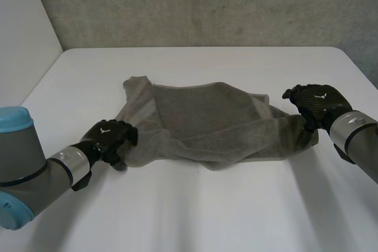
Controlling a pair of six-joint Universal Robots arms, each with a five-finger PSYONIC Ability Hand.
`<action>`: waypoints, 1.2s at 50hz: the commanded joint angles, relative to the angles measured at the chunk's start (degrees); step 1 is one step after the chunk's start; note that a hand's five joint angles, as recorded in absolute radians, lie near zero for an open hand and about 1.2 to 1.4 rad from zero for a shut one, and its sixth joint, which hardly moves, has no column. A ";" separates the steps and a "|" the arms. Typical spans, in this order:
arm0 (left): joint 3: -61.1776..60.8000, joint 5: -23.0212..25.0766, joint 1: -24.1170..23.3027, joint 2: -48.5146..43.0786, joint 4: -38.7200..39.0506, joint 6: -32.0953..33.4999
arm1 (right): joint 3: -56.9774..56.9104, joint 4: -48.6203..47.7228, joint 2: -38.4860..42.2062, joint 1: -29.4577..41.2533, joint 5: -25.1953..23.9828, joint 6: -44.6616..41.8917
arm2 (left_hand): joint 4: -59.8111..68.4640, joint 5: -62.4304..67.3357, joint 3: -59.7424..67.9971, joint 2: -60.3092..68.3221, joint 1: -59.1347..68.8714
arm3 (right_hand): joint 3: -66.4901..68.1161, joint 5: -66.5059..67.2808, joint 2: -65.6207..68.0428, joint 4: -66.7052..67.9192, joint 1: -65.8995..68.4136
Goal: Fold the towel.
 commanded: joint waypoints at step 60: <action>8.47 -1.05 1.40 10.15 -1.11 -6.64 | 9.47 -0.72 -5.62 -0.34 -2.73 -10.64 | 45.32 44.69 45.21 45.14 44.68 | -1.56 -1.06 -1.63 -2.32 -0.56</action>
